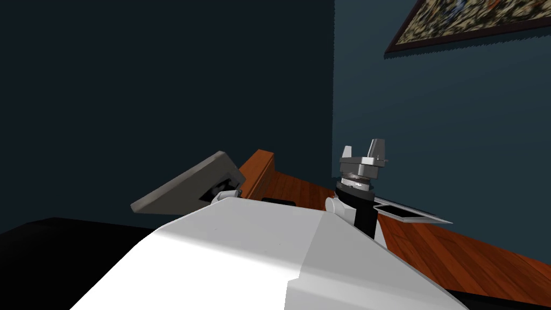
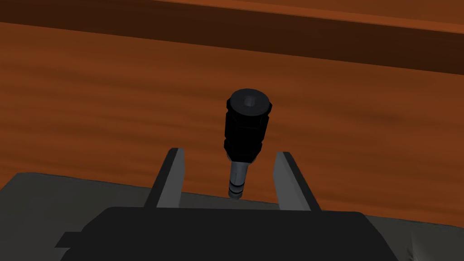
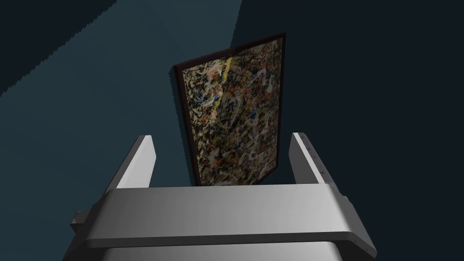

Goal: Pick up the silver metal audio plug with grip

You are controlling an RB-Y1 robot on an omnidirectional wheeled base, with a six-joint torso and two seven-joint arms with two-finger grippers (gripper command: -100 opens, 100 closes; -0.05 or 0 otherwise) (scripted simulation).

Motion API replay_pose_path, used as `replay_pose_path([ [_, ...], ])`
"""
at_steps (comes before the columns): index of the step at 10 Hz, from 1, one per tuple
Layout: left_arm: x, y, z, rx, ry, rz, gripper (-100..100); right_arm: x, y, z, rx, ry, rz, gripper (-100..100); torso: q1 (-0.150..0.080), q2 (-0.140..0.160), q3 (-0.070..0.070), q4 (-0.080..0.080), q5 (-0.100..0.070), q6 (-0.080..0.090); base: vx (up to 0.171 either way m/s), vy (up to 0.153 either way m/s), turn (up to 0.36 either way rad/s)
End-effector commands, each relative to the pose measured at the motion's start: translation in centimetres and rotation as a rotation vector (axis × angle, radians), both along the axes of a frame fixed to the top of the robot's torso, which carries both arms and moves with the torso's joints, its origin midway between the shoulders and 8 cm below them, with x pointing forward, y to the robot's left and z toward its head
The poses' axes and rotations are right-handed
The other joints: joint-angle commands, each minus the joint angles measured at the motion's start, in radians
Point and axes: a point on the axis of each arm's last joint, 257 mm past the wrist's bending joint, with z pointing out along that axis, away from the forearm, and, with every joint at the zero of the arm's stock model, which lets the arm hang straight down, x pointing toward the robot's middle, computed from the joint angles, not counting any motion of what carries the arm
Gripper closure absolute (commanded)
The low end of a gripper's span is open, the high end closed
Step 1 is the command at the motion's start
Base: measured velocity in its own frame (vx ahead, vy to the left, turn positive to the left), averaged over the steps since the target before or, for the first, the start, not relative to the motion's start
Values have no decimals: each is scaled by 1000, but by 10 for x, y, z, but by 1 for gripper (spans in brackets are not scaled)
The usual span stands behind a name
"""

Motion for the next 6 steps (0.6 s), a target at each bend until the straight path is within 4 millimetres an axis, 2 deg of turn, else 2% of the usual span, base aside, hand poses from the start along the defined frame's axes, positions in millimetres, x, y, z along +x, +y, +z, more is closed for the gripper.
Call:
replay_pose_path([
  [1, 0, 0, 0, 0, 0, 0, 100, 0, 0, 0, 0, 0, 0, 0, 0, 0, 0, 0, 0, 0, 0, 0, 0],
  [4, 0, 0, 0, 0, 0, 0, 100, 0, 0, 0, 0, 0, 0, 0, 0, 0, 0, 0, 0, 0, 0, 0, 0],
  [5, 0, 0, 0, 0, 0, 0, 0, 0, 0, 0, 0, 0, 0, 0, 0, 0, 0, 0, 0, 0, 0, 0, 0],
  [6, 2, 2, 7, -1, 1, -3, 100, 0, 0, 0, 0, 0, 0, 0, 0, 0, 0, 0, 0, 0, -6, -23, 40],
])
